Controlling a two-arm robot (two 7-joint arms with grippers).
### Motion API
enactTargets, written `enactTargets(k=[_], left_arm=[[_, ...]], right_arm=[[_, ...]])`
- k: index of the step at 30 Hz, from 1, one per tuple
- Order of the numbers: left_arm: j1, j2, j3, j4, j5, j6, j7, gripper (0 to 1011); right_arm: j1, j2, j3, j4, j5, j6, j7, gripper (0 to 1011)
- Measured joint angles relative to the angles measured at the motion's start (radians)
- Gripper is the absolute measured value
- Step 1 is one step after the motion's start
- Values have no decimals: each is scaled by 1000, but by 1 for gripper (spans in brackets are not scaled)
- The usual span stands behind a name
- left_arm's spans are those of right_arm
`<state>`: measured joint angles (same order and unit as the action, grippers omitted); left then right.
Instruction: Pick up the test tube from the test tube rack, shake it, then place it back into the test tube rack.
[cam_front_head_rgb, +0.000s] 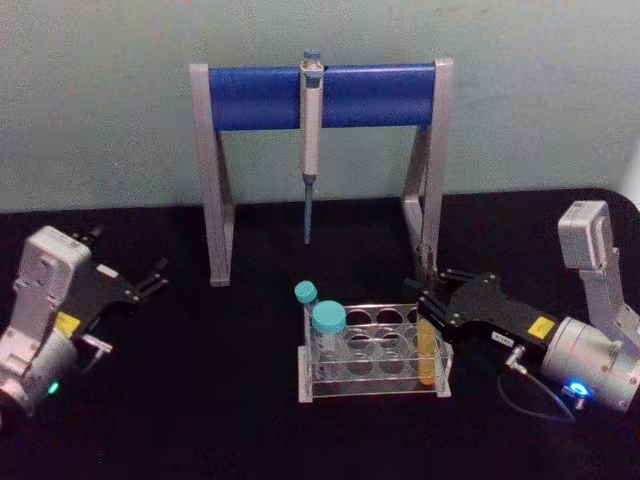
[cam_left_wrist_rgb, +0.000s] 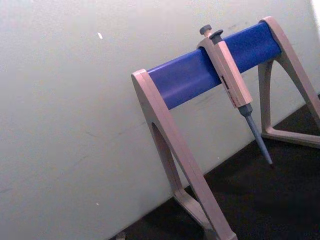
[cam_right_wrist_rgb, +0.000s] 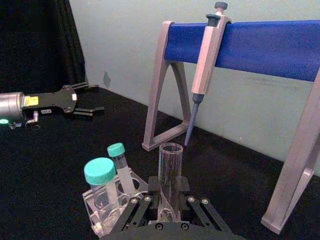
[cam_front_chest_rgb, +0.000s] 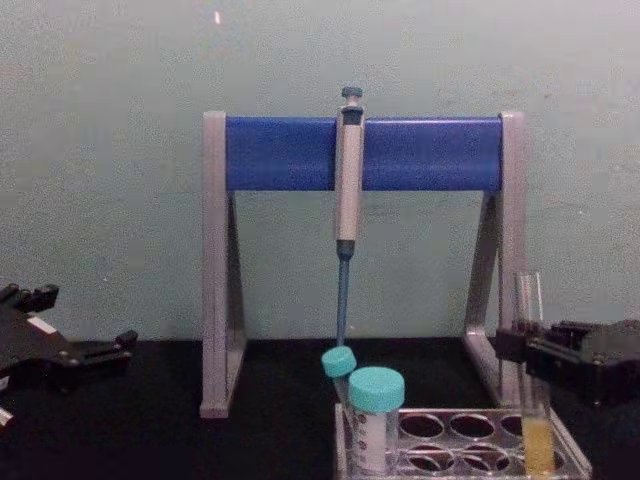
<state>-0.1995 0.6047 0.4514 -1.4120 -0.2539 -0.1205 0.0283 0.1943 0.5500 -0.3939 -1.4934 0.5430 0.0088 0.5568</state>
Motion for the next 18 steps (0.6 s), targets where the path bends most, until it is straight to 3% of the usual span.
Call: enactTargets(k=[11, 17, 18], left_arm=[[0, 0, 0, 0, 0, 0, 0, 1001], [0, 0, 0, 0, 0, 0, 0, 1001], [0, 0, 0, 0, 0, 0, 0, 1001]], right_arm=[[-1, 0, 0, 0, -1, 1, 0, 240], [-1, 0, 0, 0, -1, 1, 0, 423], [-1, 0, 0, 0, -1, 1, 0, 491]])
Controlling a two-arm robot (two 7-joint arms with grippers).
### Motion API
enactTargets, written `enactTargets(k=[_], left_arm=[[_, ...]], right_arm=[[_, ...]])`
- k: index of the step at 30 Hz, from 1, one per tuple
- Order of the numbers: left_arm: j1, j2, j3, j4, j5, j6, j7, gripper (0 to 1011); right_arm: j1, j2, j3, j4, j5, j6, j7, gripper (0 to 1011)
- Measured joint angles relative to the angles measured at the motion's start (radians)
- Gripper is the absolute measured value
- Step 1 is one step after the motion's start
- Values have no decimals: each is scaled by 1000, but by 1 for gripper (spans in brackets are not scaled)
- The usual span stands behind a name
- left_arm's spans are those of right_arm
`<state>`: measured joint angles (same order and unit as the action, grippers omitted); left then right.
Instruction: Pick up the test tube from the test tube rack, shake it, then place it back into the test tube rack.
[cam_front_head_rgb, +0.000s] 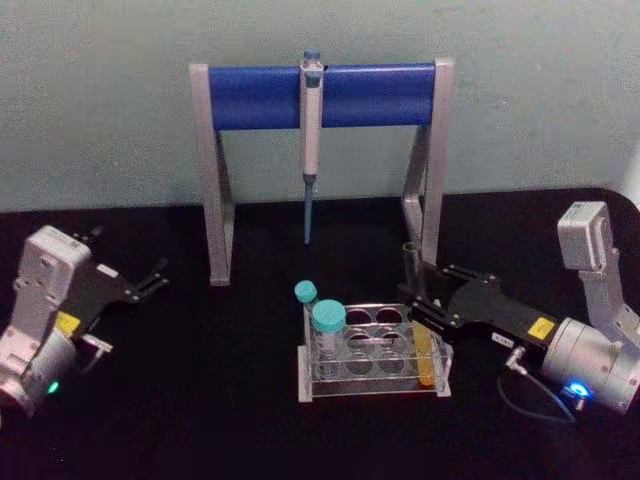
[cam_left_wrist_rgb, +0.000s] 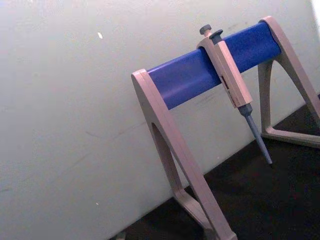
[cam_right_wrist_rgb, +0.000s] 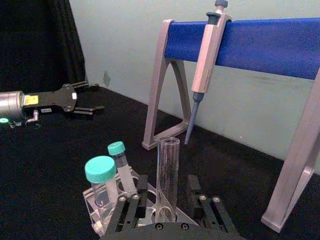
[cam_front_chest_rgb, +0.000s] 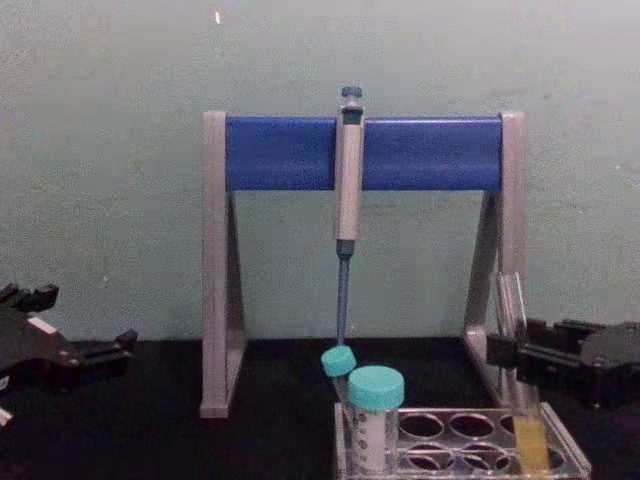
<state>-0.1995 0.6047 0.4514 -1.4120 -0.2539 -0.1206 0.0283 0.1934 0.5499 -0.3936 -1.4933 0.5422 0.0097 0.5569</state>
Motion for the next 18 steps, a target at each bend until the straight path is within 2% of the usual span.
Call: enactTargets(k=[3, 4, 7, 8, 14, 18], left_arm=[[0, 0, 0, 0, 0, 0, 0, 1001], [0, 0, 0, 0, 0, 0, 0, 1001], [0, 0, 0, 0, 0, 0, 0, 1001], [0, 0, 0, 0, 0, 0, 0, 1001], [0, 0, 0, 0, 0, 0, 0, 1001], [0, 0, 0, 0, 0, 0, 0, 1001]], right_arm=[[0, 0, 0, 0, 0, 0, 0, 554], [0, 0, 0, 0, 0, 0, 0, 615], [0, 0, 0, 0, 0, 0, 0, 672], [0, 0, 0, 0, 0, 0, 0, 731], [0, 0, 0, 0, 0, -1, 0, 912], [0, 0, 0, 0, 0, -1, 0, 1000]])
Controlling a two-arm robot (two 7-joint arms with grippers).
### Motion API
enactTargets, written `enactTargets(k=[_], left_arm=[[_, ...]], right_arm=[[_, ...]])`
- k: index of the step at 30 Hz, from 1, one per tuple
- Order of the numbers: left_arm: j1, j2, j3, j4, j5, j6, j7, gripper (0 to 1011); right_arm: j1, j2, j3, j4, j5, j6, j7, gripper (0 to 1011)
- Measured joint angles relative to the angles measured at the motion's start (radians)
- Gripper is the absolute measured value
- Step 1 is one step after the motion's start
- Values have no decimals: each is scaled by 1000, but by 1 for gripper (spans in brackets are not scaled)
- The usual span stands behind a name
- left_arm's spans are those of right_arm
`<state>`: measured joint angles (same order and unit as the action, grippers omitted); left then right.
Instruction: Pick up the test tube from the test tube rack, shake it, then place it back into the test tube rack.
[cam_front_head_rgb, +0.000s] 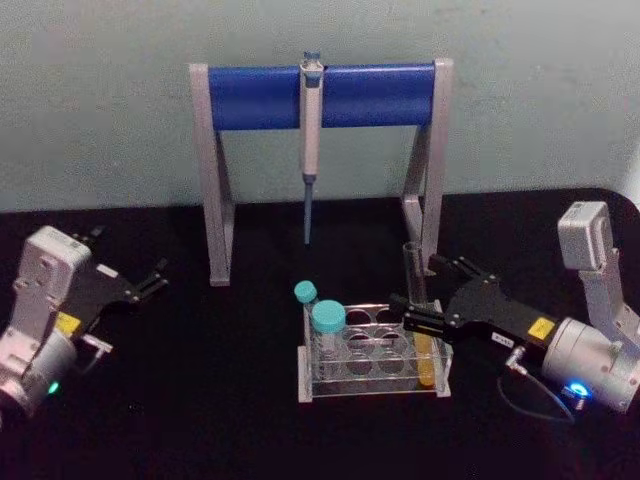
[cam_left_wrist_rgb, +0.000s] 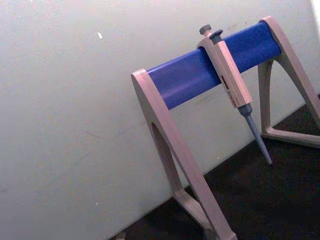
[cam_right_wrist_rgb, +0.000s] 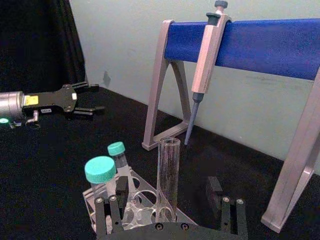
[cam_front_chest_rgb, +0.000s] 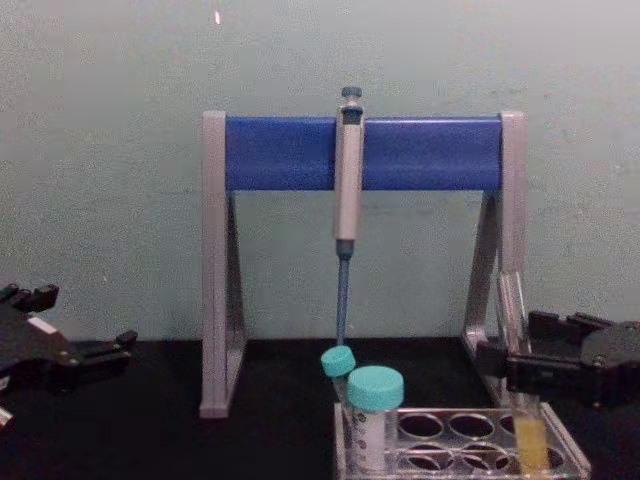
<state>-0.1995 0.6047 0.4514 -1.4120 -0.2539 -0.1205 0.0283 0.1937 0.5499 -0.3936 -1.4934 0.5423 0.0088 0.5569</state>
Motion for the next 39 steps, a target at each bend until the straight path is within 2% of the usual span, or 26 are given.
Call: enactTargets(k=[16, 23, 32, 33, 35, 37, 39], left_arm=[[0, 0, 0, 0, 0, 0, 0, 1001], [0, 0, 0, 0, 0, 0, 0, 1001], [0, 0, 0, 0, 0, 0, 0, 1001], [0, 0, 0, 0, 0, 0, 0, 1001], [0, 0, 0, 0, 0, 0, 0, 1001], [0, 0, 0, 0, 0, 0, 0, 1001], [0, 0, 0, 0, 0, 0, 0, 1001]], right_arm=[[0, 0, 0, 0, 1, 0, 0, 1000], [-19, -3, 11, -21, -20, -78, -2, 1000], [-77, -30, 81, -74, -29, -214, -37, 1000], [-77, -30, 81, -74, -29, -214, -37, 1000], [-103, -46, 113, -92, -45, -249, -81, 1000], [-123, -60, 138, -105, -62, -259, -130, 1000], [-129, -66, 146, -108, -67, -259, -149, 1000]])
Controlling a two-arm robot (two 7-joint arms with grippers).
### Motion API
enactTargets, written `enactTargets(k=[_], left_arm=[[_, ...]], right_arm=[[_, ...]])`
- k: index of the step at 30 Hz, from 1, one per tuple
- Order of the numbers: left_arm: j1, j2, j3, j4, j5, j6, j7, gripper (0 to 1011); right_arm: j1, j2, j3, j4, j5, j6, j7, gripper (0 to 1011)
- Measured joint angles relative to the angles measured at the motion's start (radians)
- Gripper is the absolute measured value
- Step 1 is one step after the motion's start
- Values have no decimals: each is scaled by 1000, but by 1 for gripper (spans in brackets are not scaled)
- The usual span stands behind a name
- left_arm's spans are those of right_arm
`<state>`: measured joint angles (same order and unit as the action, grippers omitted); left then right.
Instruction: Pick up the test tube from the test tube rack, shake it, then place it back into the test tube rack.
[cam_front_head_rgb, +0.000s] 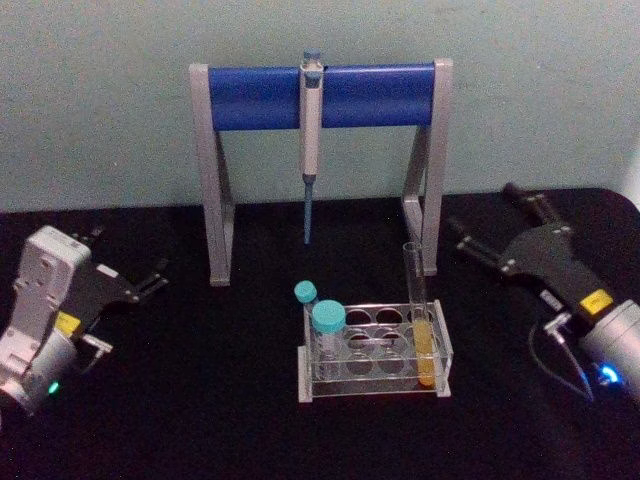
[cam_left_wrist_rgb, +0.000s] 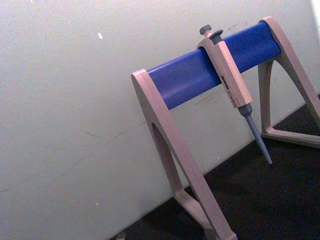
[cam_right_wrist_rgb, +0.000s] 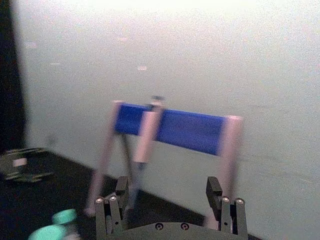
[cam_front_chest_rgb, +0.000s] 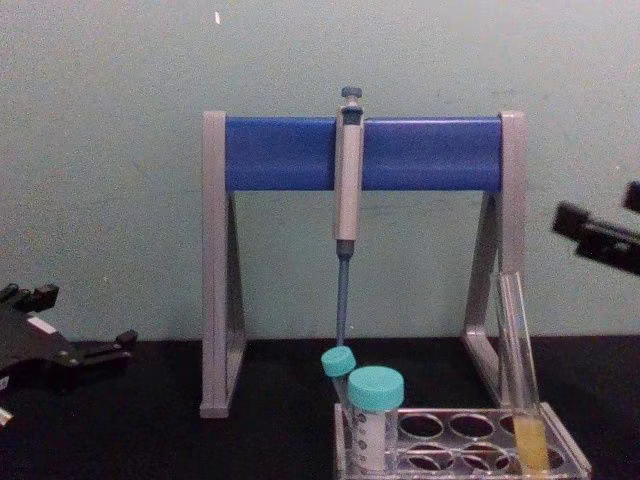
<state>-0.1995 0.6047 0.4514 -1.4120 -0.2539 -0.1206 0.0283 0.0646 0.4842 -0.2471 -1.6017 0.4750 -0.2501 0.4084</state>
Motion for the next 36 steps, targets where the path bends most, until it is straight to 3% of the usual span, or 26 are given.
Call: enactTargets(k=[3, 4, 12, 22, 28, 36], left_arm=[[0, 0, 0, 0, 0, 0, 0, 1001], [0, 0, 0, 0, 0, 0, 0, 1001], [0, 0, 0, 0, 0, 0, 0, 1001], [0, 0, 0, 0, 0, 0, 0, 1001], [0, 0, 0, 0, 0, 0, 0, 1001], [0, 0, 0, 0, 0, 0, 0, 1001]], right_arm=[[-22, -27, 34, -8, -24, 15, -84, 1000], [-32, -47, 55, -7, -38, 42, -143, 1000], [-36, -96, 84, 27, -68, 168, -261, 1000], [-6, -138, 86, 97, -85, 286, -292, 1000], [2, -159, 97, 127, -85, 302, -288, 1000], [2, -156, 96, 126, -85, 302, -286, 1000]])
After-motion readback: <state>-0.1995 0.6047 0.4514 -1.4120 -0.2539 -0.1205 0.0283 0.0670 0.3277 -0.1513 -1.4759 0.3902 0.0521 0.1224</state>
